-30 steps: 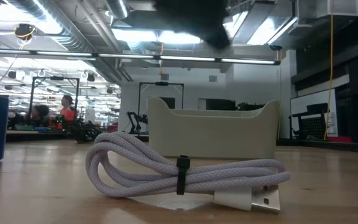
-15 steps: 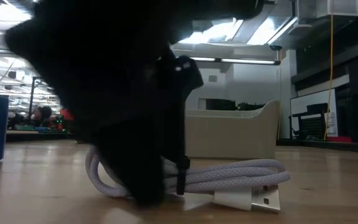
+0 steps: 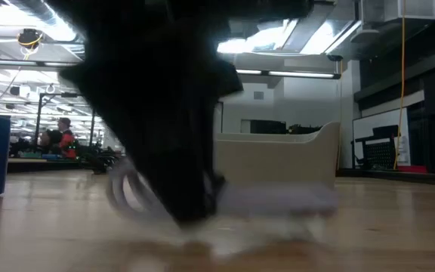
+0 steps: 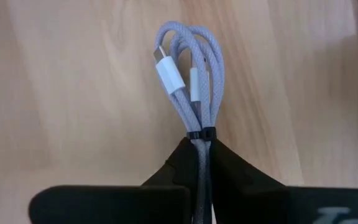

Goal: Pick and place USB-C Cables
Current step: Put the purple charger cable into the gray bin

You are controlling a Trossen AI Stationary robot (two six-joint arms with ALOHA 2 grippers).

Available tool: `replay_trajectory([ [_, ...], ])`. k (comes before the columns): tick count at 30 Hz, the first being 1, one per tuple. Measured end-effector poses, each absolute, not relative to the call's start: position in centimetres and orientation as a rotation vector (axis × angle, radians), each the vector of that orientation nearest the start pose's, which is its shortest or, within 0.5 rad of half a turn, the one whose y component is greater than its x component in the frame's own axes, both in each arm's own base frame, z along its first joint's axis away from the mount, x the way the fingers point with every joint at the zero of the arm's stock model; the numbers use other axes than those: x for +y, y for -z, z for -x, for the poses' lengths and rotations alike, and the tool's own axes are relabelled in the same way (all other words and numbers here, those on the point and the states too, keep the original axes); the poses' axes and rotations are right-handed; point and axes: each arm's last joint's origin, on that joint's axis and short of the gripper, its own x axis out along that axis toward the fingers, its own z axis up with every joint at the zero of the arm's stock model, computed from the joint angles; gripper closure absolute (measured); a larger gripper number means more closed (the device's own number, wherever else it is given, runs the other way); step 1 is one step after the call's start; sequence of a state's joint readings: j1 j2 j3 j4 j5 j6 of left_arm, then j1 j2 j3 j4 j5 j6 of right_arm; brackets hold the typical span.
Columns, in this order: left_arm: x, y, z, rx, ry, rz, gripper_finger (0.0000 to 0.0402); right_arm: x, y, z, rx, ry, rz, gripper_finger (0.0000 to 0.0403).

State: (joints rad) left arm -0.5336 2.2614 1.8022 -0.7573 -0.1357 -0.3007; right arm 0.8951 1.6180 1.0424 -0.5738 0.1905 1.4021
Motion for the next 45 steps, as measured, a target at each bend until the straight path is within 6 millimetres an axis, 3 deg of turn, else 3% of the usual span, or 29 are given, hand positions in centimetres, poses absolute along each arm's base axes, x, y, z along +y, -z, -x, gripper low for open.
replay_trajectory([
  [4,-23.0,-21.7,-41.0,1.126,0.093,-0.276,0.0388,23.8,-19.6,-19.8,1.171,0.17,-0.634,0.0263],
  [9,-20.5,-27.4,-41.5,1.111,0.039,-0.424,0.0388,23.8,-19.6,-19.8,1.171,0.17,-0.634,0.0263],
  [13,-16.6,-31.2,-42.1,1.121,0.002,-0.432,0.0389,23.8,-19.6,-19.8,1.17,0.171,-0.634,0.0263],
  [19,-8.8,-32.7,-42.4,1.203,-0.019,-0.287,0.0389,23.8,-19.7,-19.9,1.155,0.177,-0.633,0.0263],
  [24,-3.0,-32.8,-43.1,1.234,-0.036,-0.14,0.0389,23.8,-19.7,-19.9,1.136,0.186,-0.629,0.0263],
  [29,0.6,-32.1,-44.0,1.205,-0.018,-0.036,0.0389,23.8,-19.7,-19.9,1.135,0.185,-0.631,0.0263],
  [35,-0.5,-30.3,-44.5,1.215,0.048,-0.017,0.0389,23.8,-19.7,-19.9,1.136,0.185,-0.63,0.0263],
  [45,-3.3,-22.7,-45.1,1.254,0.101,-0.058,0.0389,23.8,-19.7,-19.9,1.137,0.185,-0.63,0.0263],
])
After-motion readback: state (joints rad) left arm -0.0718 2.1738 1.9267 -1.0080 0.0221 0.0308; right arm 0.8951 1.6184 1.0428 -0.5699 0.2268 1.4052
